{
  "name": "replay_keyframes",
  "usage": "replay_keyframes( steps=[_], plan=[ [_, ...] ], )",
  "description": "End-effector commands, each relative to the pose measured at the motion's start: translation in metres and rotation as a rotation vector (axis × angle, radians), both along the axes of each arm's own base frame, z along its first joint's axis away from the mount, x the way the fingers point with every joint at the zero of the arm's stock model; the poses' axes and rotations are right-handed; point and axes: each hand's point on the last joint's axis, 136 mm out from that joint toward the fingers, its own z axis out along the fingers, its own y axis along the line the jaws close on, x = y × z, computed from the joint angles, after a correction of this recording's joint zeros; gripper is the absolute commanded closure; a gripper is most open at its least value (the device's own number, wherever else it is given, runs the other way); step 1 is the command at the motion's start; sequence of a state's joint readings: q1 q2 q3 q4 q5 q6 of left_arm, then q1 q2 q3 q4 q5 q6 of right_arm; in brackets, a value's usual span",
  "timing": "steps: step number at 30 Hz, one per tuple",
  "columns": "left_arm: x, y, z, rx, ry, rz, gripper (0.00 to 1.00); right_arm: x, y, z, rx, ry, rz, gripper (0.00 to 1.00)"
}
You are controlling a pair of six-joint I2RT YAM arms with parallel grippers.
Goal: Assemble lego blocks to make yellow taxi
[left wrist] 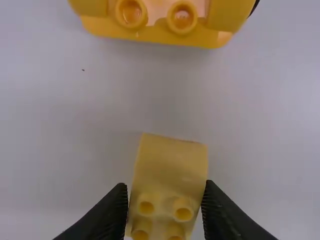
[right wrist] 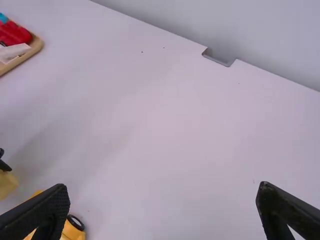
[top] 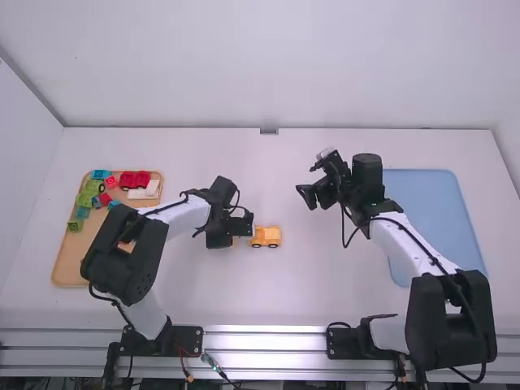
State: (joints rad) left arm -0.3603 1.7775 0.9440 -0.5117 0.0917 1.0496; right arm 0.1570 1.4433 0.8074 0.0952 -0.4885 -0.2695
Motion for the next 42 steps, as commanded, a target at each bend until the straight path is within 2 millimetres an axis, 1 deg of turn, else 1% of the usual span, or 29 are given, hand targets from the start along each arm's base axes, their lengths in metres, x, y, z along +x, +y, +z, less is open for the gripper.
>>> replay_keyframes(
  steps=[1, 2, 6, 10, 13, 16, 19, 20, 23, 24, 25, 26, 27, 28, 34, 35, 38, 39, 41, 42],
  plan=[
    [-0.008, 0.004, -0.006, 0.013, 0.030, 0.015, 0.62, -0.004, 0.001, 0.005, 0.010, -0.011, 0.006, 0.01],
    [-0.008, 0.004, -0.006, 0.013, 0.030, 0.016, 0.62, -0.004, 0.001, 0.005, 0.010, -0.011, 0.006, 0.01],
    [-0.005, 0.004, -0.006, 0.004, 0.026, 0.110, 0.63, -0.004, 0.001, 0.005, 0.010, -0.012, 0.006, 0.01],
    [-0.003, 0.001, -0.005, -0.009, 0.031, 0.216, 0.59, -0.004, 0.001, 0.005, 0.010, -0.013, 0.006, 0.01],
    [-0.003, 0.000, -0.005, -0.023, 0.050, 0.373, 0.72, -0.003, 0.001, 0.007, 0.011, -0.020, 0.005, 0.01],
    [-0.009, 0.003, -0.006, -0.018, 0.090, 0.515, 0.75, -0.001, 0.001, 0.009, 0.013, -0.032, 0.005, 0.01],
    [-0.014, 0.004, -0.006, -0.012, 0.117, 0.591, 0.74, 0.001, 0.001, 0.012, 0.013, -0.051, 0.007, 0.01],
    [-0.013, 0.003, -0.006, -0.018, 0.116, 0.613, 0.74, 0.001, 0.001, 0.013, 0.012, -0.055, 0.008, 0.01],
    [-0.007, 0.002, -0.003, -0.036, 0.124, 0.792, 0.78, 0.003, 0.002, 0.016, 0.007, -0.079, 0.015, 0.01],
    [-0.007, 0.002, -0.002, -0.037, 0.125, 0.800, 0.78, 0.003, 0.002, 0.016, 0.007, -0.081, 0.015, 0.01],
    [-0.005, 0.001, -0.001, -0.047, 0.131, 0.864, 0.78, 0.003, 0.002, 0.016, 0.007, -0.083, 0.015, 0.01],
    [-0.002, -0.001, 0.001, -0.060, 0.133, 0.939, 0.85, 0.004, 0.002, 0.017, 0.007, -0.086, 0.015, 0.01],
    [0.001, -0.002, 0.002, -0.069, 0.133, 0.982, 0.90, 0.004, 0.002, 0.017, 0.005, -0.088, 0.017, 0.01],
    [0.002, -0.002, 0.004, -0.077, 0.135, 1.025, 0.98, 0.004, 0.002, 0.017, 0.003, -0.090, 0.019, 0.01],
    [0.022, -0.009, 0.012, -0.170, 0.143, 1.395, 0.98, 0.003, 0.002, 0.016, 0.002, -0.085, 0.019, 0.01],
    [0.023, -0.009, 0.012, -0.179, 0.142, 1.414, 0.98, 0.003, 0.002, 0.016, 0.002, -0.084, 0.019, 0.01],
    [0.037, -0.015, 0.013, -0.272, 0.143, 1.600, 0.98, 0.003, 0.002, 0.015, 0.001, -0.082, 0.018, 0.01],
    [0.038, -0.015, 0.013, -0.281, 0.144, 1.618, 0.98, 0.003, 0.002, 0.015, 0.001, -0.082, 0.018, 0.01],
    [0.043, -0.017, 0.013, -0.331, 0.165, 1.762, 0.98, 0.003, 0.002, 0.015, 0.001, -0.081, 0.018, 0.01],
    [0.043, -0.018, 0.013, -0.339, 0.184, 1.832, 0.98, 0.003, 0.002, 0.015, 0.002, -0.079, 0.018, 0.01]
  ],
)
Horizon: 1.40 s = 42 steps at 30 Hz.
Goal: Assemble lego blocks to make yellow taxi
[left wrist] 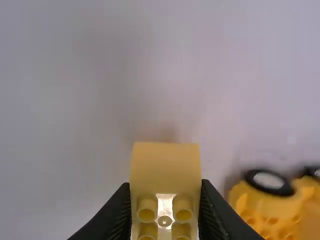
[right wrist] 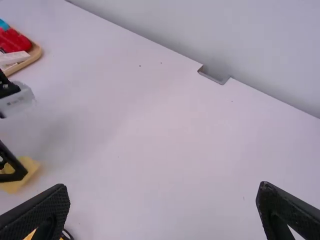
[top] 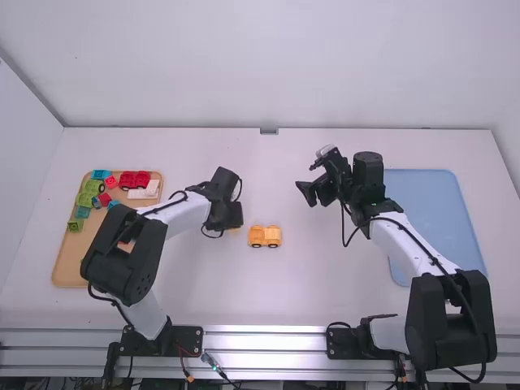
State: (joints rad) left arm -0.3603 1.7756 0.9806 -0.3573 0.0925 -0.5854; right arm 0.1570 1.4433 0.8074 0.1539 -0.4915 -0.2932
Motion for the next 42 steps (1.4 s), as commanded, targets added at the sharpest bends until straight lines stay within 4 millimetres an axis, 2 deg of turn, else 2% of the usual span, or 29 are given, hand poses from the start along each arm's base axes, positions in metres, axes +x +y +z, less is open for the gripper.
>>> replay_keyframes(
  steps=[1, 5, 8, 10, 17, 19, 24, 29, 33, 36, 37, 38, 41, 42],
  plan=[
    [-0.005, 0.001, -0.005, -0.065, 0.079, 0.291, 0.98, -0.005, 0.000, 0.004, 0.005, -0.007, 0.004, 0.01],
    [-0.012, 0.006, -0.006, -0.083, 0.145, 0.444, 0.98, -0.005, 0.000, 0.004, 0.005, -0.007, 0.004, 0.01],
    [-0.027, 0.018, -0.006, -0.063, 0.235, 0.718, 0.98, -0.005, 0.000, 0.004, 0.004, -0.008, 0.004, 0.01],
    [-0.031, 0.022, -0.007, -0.057, 0.256, 0.805, 0.98, -0.005, 0.000, 0.004, 0.005, -0.008, 0.005, 0.01],
    [-0.032, 0.022, -0.007, -0.107, 0.293, 1.068, 0.98, -0.005, 0.000, 0.004, 0.005, -0.007, 0.004, 0.01],
    [-0.037, 0.022, -0.007, -0.125, 0.332, 1.202, 0.98, -0.005, 0.000, 0.004, 0.005, -0.007, 0.005, 0.01],
    [-0.045, 0.024, -0.008, -0.134, 0.370, 1.394, 0.98, -0.005, 0.000, 0.003, 0.004, -0.003, 0.004, 0.01],
    [-0.038, 0.022, -0.007, -0.167, 0.356, 1.412, 0.96, -0.006, 0.000, 0.001, 0.003, 0.005, 0.004, 0.01],
    [-0.034, 0.020, -0.007, -0.182, 0.348, 1.410, 0.90, -0.007, 0.000, 0.000, 0.002, 0.012, 0.004, 0.01],
    [-0.034, 0.020, -0.007, -0.182, 0.348, 1.411, 0.69, -0.008, -0.001, -0.001, 0.001, 0.019, 0.004, 0.00],
    [-0.035, 0.021, -0.007, -0.180, 0.348, 1.411, 0.52, -0.008, 0.000, -0.001, 0.001, 0.019, 0.004, 0.01],
    [-0.035, 0.021, -0.007, -0.179, 0.349, 1.410, 0.43, -0.008, -0.001, -0.001, 0.001, 0.018, 0.004, 0.01],
    [-0.035, 0.021, -0.007, -0.179, 0.349, 1.410, 0.34, -0.008, 0.000, -0.001, 0.001, 0.018, 0.004, 0.01],
    [-0.035, 0.021, -0.007, -0.179, 0.349, 1.410, 0.28, -0.008, -0.001, -0.001, 0.001, 0.018, 0.004, 0.01]
  ],
)
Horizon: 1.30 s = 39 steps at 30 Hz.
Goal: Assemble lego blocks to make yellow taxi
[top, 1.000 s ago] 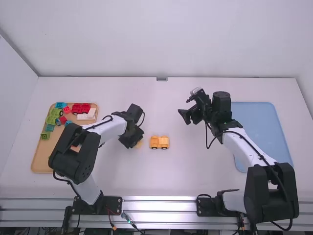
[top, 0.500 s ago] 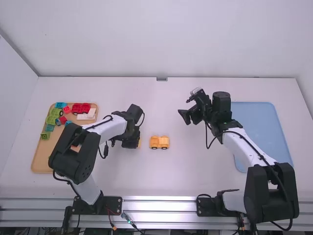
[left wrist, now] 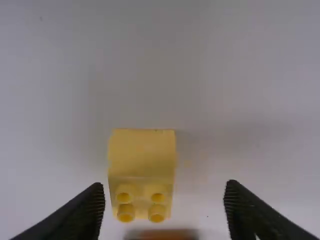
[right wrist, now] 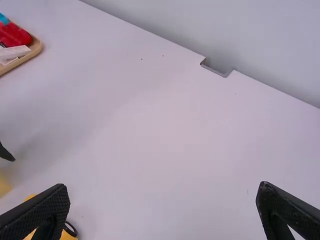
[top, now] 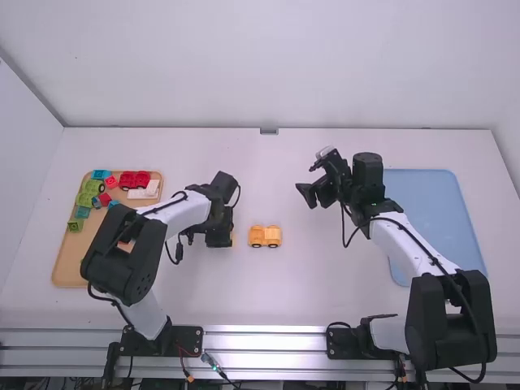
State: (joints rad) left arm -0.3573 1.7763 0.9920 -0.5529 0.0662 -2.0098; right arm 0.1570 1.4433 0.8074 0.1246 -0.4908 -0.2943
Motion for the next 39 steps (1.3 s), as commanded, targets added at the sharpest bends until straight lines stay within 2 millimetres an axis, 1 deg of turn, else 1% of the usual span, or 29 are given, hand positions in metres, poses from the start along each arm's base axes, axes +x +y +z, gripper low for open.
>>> replay_keyframes(
  steps=[1, 2, 3, 4, 6, 8, 9, 13, 15, 16, 17, 18, 19, 20, 21, 22, 23, 25, 26, 28, 29, 31, 33, 35, 36, 37, 38, 39],
  plan=[
    [0.003, 0.001, 0.001, 0.003, 0.000, 0.013, 0.20, -0.004, 0.000, 0.004, 0.007, -0.009, 0.004, 0.01],
    [0.003, 0.001, 0.001, 0.002, 0.000, 0.013, 0.14, -0.004, 0.000, 0.004, 0.006, -0.009, 0.004, 0.01],
    [0.003, 0.000, 0.001, 0.003, 0.000, 0.011, 0.04, -0.004, 0.000, 0.004, 0.006, -0.009, 0.004, 0.01],
    [0.003, 0.000, 0.001, 0.003, -0.001, 0.003, 0.01, -0.004, 0.000, 0.005, 0.007, -0.010, 0.004, 0.01],
    [0.007, 0.000, 0.002, 0.004, -0.020, -0.047, 0.00, -0.004, 0.000, 0.005, 0.006, -0.010, 0.004, 0.01],
    [0.011, -0.002, 0.009, 0.009, -0.048, -0.142, 0.00, -0.004, 0.000, 0.004, 0.006, -0.010, 0.004, 0.01],
    [0.012, -0.002, 0.010, 0.009, -0.050, -0.150, 0.00, -0.004, 0.000, 0.004, 0.007, -0.010, 0.004, 0.01],
    [0.030, -0.001, 0.048, 0.038, -0.140, -0.433, 0.01, -0.004, 0.000, 0.004, 0.007, -0.010, 0.004, 0.01],
    [0.042, -0.003, 0.066, 0.067, -0.199, -0.625, 0.01, -0.004, 0.000, 0.005, 0.007, -0.011, 0.004, 0.01],
    [0.052, -0.007, 0.084, 0.116, -0.257, -0.894, 0.01, -0.004, 0.000, 0.005, 0.007, -0.013, 0.004, 0.01],
    [0.053, -0.007, 0.085, 0.122, -0.264, -0.926, 0.01, -0.004, 0.000, 0.005, 0.007, -0.013, 0.004, 0.01],
    [0.058, -0.010, 0.094, 0.151, -0.294, -1.076, 0.01, -0.004, 0.000, 0.005, 0.007, -0.014, 0.004, 0.01],
    [0.062, -0.013, 0.105, 0.194, -0.329, -1.266, 0.09, -0.004, 0.000, 0.005, 0.007, -0.014, 0.004, 0.01],
    [0.066, -0.015, 0.113, 0.231, -0.358, -1.413, 0.11, -0.004, 0.000, 0.005, 0.007, -0.014, 0.005, 0.01],
    [0.071, -0.015, 0.120, 0.264, -0.384, -1.521, 0.01, -0.004, 0.000, 0.005, 0.006, -0.013, 0.004, 0.01],
    [0.073, -0.015, 0.122, 0.273, -0.390, -1.547, 0.01, -0.004, 0.000, 0.005, 0.007, -0.014, 0.004, 0.01],
    [0.078, -0.015, 0.127, 0.317, -0.416, -1.671, 0.01, -0.004, 0.000, 0.005, 0.007, -0.013, 0.004, 0.01],
    [0.086, -0.018, 0.131, 0.374, -0.460, -1.798, 0.01, -0.004, 0.000, 0.005, 0.007, -0.014, 0.004, 0.01],
    [0.089, -0.019, 0.133, 0.394, -0.476, -1.834, 0.01, -0.004, 0.000, 0.005, 0.007, -0.014, 0.004, 0.01],
    [0.096, -0.021, 0.136, 0.470, -0.513, -2.012, 0.01, -0.004, 0.000, 0.005, 0.005, -0.016, 0.006, 0.01],
    [0.095, -0.021, 0.136, 0.486, -0.513, -2.079, 0.01, -0.003, 0.000, 0.006, 0.006, -0.019, 0.005, 0.01],
    [0.093, -0.031, 0.137, 0.467, -0.554, -2.118, 0.01, -0.003, 0.000, 0.006, 0.006, -0.022, 0.006, 0.01],
    [0.092, -0.029, 0.135, 0.481, -0.539, -2.148, 0.01, -0.002, 0.000, 0.007, 0.007, -0.026, 0.006, 0.01],
    [0.086, -0.023, 0.130, 0.519, -0.500, -2.338, 0.01, -0.002, 0.000, 0.008, 0.007, -0.030, 0.005, 0.01],
    [0.084, -0.023, 0.129, 0.529, -0.497, -2.399, 0.01, -0.002, 0.000, 0.008, 0.007, -0.031, 0.005, 0.01],
    [0.083, -0.023, 0.128, 0.539, -0.508, -2.497, 0.01, -0.002, 0.000, 0.008, 0.008, -0.031, 0.005, 0.01],
    [0.082, -0.029, 0.129, 0.537, -0.575, -2.596, 0.01, -0.002, 0.001, 0.008, 0.008, -0.032, 0.006, 0.01],
    [0.080, -0.035, 0.130, 0.525, -0.639, -2.654, 0.01, -0.002, 0.001, 0.008, 0.008, -0.032, 0.006, 0.01]
  ],
)
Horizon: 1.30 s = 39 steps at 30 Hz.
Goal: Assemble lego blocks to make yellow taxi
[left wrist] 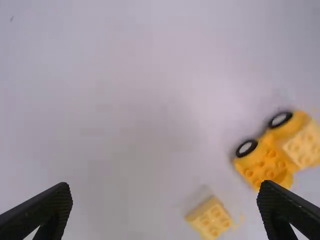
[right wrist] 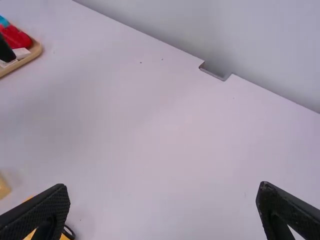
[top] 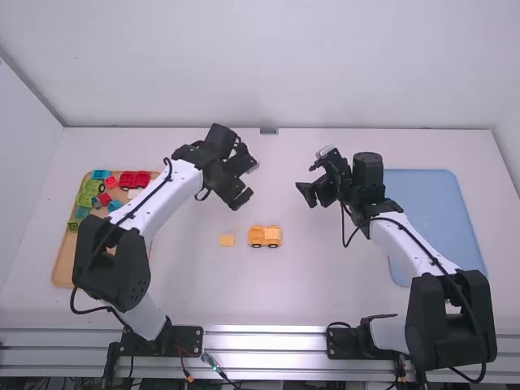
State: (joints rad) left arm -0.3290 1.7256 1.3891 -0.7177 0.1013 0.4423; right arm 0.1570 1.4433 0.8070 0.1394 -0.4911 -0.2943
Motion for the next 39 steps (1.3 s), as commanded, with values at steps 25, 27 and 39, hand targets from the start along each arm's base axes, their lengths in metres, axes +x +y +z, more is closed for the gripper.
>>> replay_keyframes(
  steps=[25, 27, 39],
  plan=[
    [-0.089, 0.000, -0.063, -0.496, -0.255, -0.837, 0.01, -0.003, 0.001, 0.007, 0.007, -0.026, 0.006, 0.01],
    [-0.090, 0.004, -0.071, -0.498, -0.254, -0.799, 0.01, -0.003, 0.001, 0.008, 0.009, -0.026, 0.009, 0.01],
    [-0.089, 0.038, -0.107, -0.547, -0.291, -0.622, 0.01, -0.007, 0.012, 0.008, 0.009, -0.031, 0.038, 0.01]
  ],
)
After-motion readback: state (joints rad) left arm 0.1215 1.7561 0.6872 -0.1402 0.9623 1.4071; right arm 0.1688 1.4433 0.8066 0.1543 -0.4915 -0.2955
